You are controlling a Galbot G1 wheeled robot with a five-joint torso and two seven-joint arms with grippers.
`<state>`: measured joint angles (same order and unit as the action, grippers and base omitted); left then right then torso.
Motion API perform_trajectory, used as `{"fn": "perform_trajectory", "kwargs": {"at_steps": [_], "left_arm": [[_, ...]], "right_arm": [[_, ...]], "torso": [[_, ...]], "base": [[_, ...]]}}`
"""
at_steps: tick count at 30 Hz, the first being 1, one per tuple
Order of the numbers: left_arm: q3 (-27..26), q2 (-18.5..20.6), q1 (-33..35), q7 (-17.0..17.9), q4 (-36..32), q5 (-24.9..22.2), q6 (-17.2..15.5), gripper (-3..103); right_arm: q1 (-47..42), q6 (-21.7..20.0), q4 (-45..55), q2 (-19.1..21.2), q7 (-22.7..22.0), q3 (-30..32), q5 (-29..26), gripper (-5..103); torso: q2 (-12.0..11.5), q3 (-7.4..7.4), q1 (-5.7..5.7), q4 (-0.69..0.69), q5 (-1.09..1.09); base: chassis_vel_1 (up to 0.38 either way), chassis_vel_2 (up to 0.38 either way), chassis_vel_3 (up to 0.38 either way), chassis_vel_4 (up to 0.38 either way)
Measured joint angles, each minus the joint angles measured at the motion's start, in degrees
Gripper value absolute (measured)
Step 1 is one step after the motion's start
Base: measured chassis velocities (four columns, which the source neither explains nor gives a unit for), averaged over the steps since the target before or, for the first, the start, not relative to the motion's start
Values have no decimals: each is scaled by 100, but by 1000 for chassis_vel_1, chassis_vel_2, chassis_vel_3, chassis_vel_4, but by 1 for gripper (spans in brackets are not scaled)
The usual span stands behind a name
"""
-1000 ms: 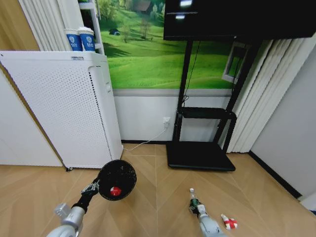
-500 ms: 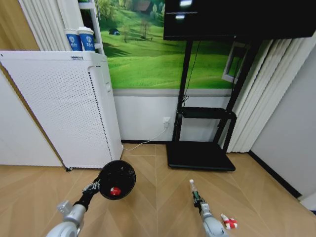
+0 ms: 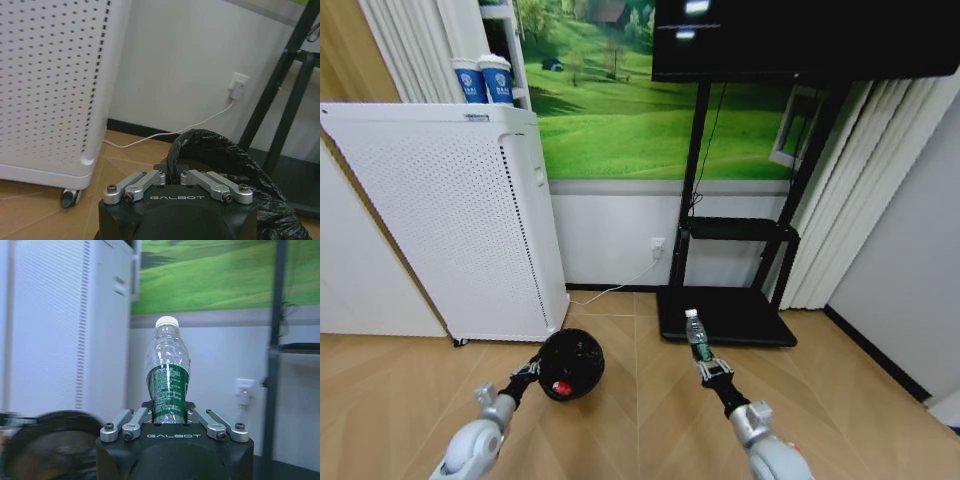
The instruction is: Pick up the trash bin and place the garbage on the floor into it.
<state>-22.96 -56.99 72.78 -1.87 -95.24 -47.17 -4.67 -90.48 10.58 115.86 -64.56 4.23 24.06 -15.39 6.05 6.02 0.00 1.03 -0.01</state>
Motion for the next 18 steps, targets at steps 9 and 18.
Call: {"fn": "perform_trajectory", "kwargs": {"at_steps": [9, 18], "left_arm": [[896, 255, 86, -1288, -480, 438, -414, 7], [1032, 231, 93, -1674, -559, 603, -317, 7]], "right_arm": [[-960, 319, 577, -225, 742, -678, 773, 25], [-886, 362, 147, -93, 1384, -858, 908, 25]], "torso": [[0, -1, 0, 0, 1], [0, -1, 0, 0, 1]], "base": [[0, 0, 0, 0], [0, 0, 0, 0]]}}
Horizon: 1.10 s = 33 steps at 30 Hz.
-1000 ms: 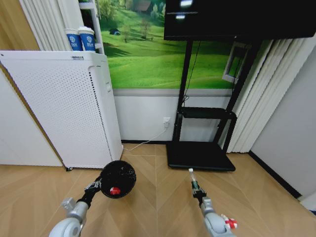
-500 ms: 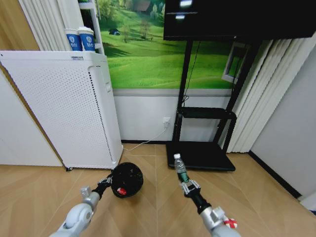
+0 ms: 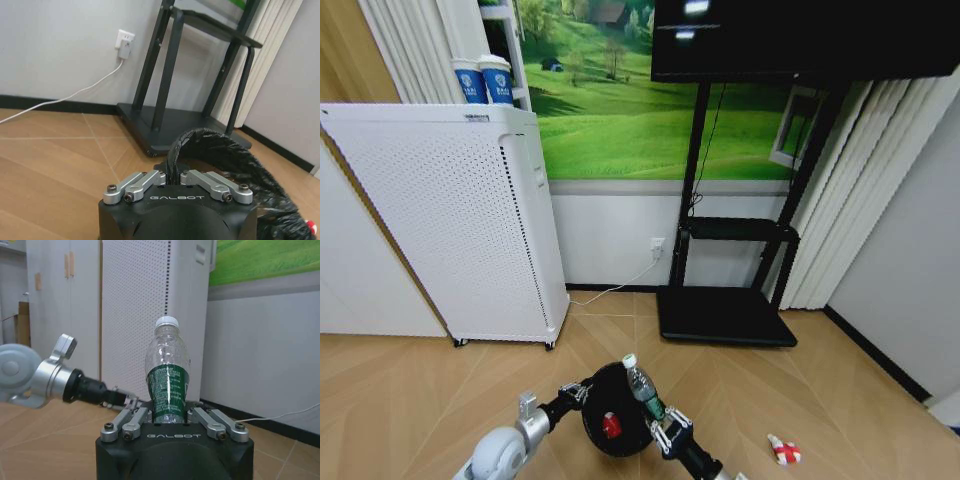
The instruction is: Pick up the trash bin and place the garbage on the floor into it.
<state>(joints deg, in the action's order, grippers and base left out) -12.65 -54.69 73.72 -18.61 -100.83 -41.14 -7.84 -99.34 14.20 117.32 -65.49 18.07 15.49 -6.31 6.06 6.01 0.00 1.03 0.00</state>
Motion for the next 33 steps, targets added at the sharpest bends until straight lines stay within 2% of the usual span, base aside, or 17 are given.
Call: {"fn": "perform_trajectory", "kwargs": {"at_steps": [3, 5, 15, 16, 17, 19, 20, 22, 25, 27, 30, 31, 32, 33], "left_arm": [[11, 0, -28, 0, -30, -34, 2, 7], [98, 11, -99, 9, -74, -108, 14, 7], [348, -102, -10, -43, -100, 25, 37, 7], [348, -111, 7, -45, -121, 28, 40, 7], [348, -111, 7, -45, -121, 28, 40, 7], [348, -109, 35, -49, -143, 44, 40, 7], [348, -109, 35, -49, -143, 44, 40, 7], [347, -109, 57, -52, -162, 47, 40, 7], [341, -117, 71, -49, -168, 55, 40, 7], [321, -126, 76, -40, -168, 73, 43, 7], [316, -126, 76, -32, -172, 74, 45, 7], [282, -143, 87, -16, -184, 68, 45, 7], [237, -156, 105, -3, -196, 56, 47, 7], [170, -159, 136, 2, -212, 41, 56, 7]], "right_arm": [[13, 7, -45, -1, 64, -25, 35, 25], [82, 88, -170, -61, 303, -94, 165, 25], [215, 142, -324, -105, 379, -204, 317, 25], [243, 140, -329, -101, 384, -194, 307, 30], [243, 140, -329, -101, 384, -194, 307, 30], [278, 128, -341, -110, 414, -179, 295, 40], [278, 128, -341, -110, 414, -179, 295, 40], [297, 125, -352, -136, 416, -168, 288, 51], [300, 125, -354, -158, 416, -160, 277, 56], [303, 127, -356, -188, 416, -142, 231, 67], [303, 127, -356, -207, 411, -125, 223, 73], [307, 133, -357, -233, 358, -106, 214, 84], [309, 165, -357, -259, 285, -67, 194, 84], [307, 200, -347, -279, 202, 11, 127, 89]], "torso": [[0, 0, 0, 0, 0], [0, 0, 0, 0, 0], [0, 0, 0, 0, 0], [0, 0, 0, 0, 0], [0, 0, 0, 0, 0], [0, 0, 0, 0, 0], [0, 0, 0, 0, 0], [0, 0, 0, 0, 0], [0, 0, 0, 0, 0], [0, 0, 0, 0, 0], [0, 0, 0, 0, 0], [0, 0, 0, 0, 0], [0, 0, 0, 0, 0], [0, 0, 0, 1, 0]], "base": [[0, 0, 0, 0], [0, 0, 0, 0], [0, 0, 0, 0], [0, 0, 0, 0], [0, 0, 0, 0], [0, 0, 0, 0], [0, 0, 0, 0], [0, 0, 0, 0], [0, 0, 0, 0], [0, 0, 0, 0], [0, 0, 0, 0], [0, 0, 0, 0], [0, 0, 0, 0], [0, 0, 0, 0]]}}
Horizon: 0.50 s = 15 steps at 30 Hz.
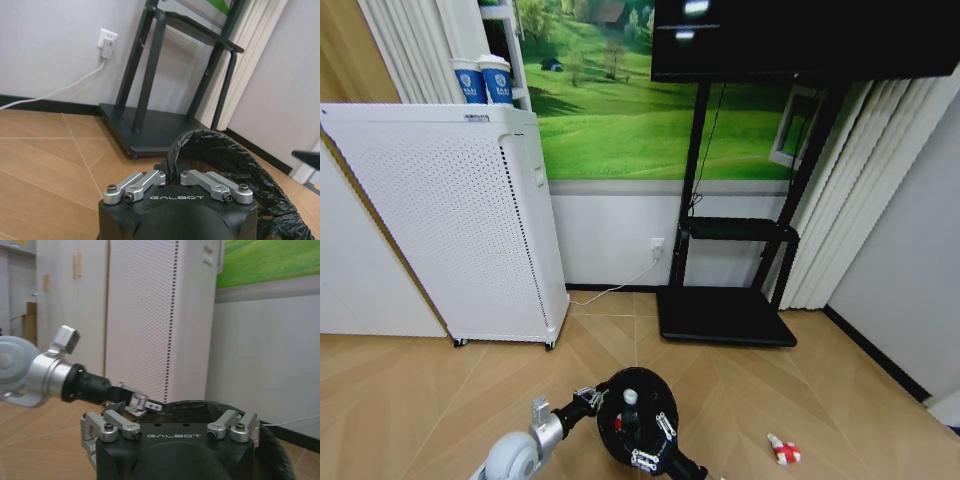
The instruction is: Pick up the trash bin and place the garbage on the floor into it.
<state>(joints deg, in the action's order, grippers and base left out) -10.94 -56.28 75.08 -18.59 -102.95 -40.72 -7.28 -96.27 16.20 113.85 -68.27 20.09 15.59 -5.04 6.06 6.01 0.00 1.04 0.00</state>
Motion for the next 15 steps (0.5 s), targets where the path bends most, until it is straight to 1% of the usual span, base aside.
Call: {"fn": "perform_trajectory", "kwargs": {"at_steps": [1, 2, 3, 4, 5, 6, 8, 9, 10, 13, 15], "left_arm": [[0, 0, 0, 0, 0, 0, 0, 7], [-126, 0, 69, 3, -26, -29, 13, 7], [-126, 0, 69, 3, -26, -29, 13, 7], [-337, -21, 163, 5, -33, -59, 36, 7], [-542, -71, 226, 8, -32, -97, 61, 7], [-542, -71, 226, 8, -32, -97, 61, 7], [-950, -190, 294, 129, -9, -315, 108, 7], [-1057, -209, 307, 240, 5, -451, 135, 7], [-1057, -209, 307, 240, 5, -451, 135, 7], [-1192, -190, 324, 410, 61, -633, 199, 7], [-1192, -190, 324, 410, 61, -633, 199, 7]], "right_arm": [[0, 0, 0, 0, 0, 0, 0, 89], [-9, 19, 38, 3, -126, 119, -106, 94], [-9, 19, 38, 3, -126, 119, -106, 94], [-10, 48, 73, 3, -330, 302, -256, 99], [-3, 52, 112, -15, -525, 435, -405, 100], [-3, 52, 112, -15, -525, 435, -405, 100], [37, 19, 171, -122, -880, 657, -725, 100], [63, 20, 172, -184, -939, 753, -836, 100], [63, 20, 172, -184, -939, 753, -836, 100], [133, 69, 129, -277, -927, 953, -967, 100], [133, 69, 129, -277, -927, 953, -967, 100]], "torso": [[0, 0, 0, 0, 0], [0, 0, 0, -1, 0], [0, 0, 0, -1, 0], [0, 0, 0, -1, 0], [0, 1, 0, -1, 0], [0, 1, 0, -1, 0], [0, 0, 0, -2, 0], [0, 0, 0, -2, 0], [0, 0, 0, -2, 0], [0, 0, 0, -1, -1], [0, 0, 0, -1, -1]], "base": [[0, 0, 0, 0], [0, 0, 0, 0], [0, 0, 0, 0], [0, 0, 0, 0], [0, 0, 0, 0], [0, 0, 0, 0], [0, 0, 0, 0], [0, 0, 0, 0], [0, 0, 0, 0], [0, 0, 0, 0], [0, 0, 0, 0]]}}
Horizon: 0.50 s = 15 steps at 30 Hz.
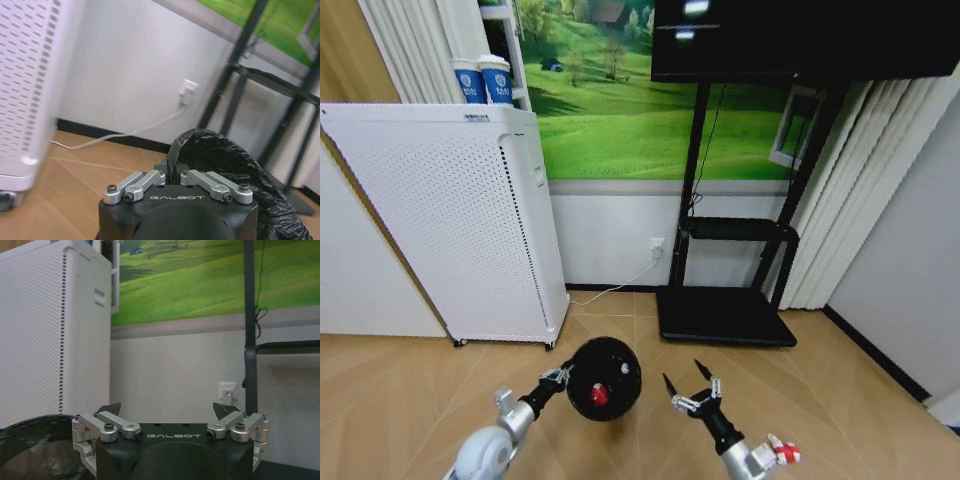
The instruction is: Pick up the trash bin and place the garbage on the floor into it.
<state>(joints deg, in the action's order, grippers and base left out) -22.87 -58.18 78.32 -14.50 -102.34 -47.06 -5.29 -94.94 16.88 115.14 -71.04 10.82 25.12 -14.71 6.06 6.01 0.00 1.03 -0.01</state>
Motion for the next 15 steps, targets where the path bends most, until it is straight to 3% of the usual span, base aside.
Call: {"fn": "perform_trajectory", "kwargs": {"at_steps": [5, 7, 15], "left_arm": [[-234, 87, 23, 191, 122, -113, 113, 7], [-280, 34, 37, 481, 299, -138, 197, 7], [-466, -42, 154, 594, 298, -121, 228, 7]], "right_arm": [[193, 185, -154, -58, 9, 306, -177, 100], [313, 243, -231, -33, -50, 385, -300, 100], [410, 412, -482, -29, -54, 442, -376, 100]], "torso": [[0, 0, 0, -1, 1], [0, 0, 0, -2, -1], [0, 0, 0, 0, 1]], "base": [[-19, -9, 26, 15], [-80, -67, 69, 71], [-157, -153, 143, 160]]}}
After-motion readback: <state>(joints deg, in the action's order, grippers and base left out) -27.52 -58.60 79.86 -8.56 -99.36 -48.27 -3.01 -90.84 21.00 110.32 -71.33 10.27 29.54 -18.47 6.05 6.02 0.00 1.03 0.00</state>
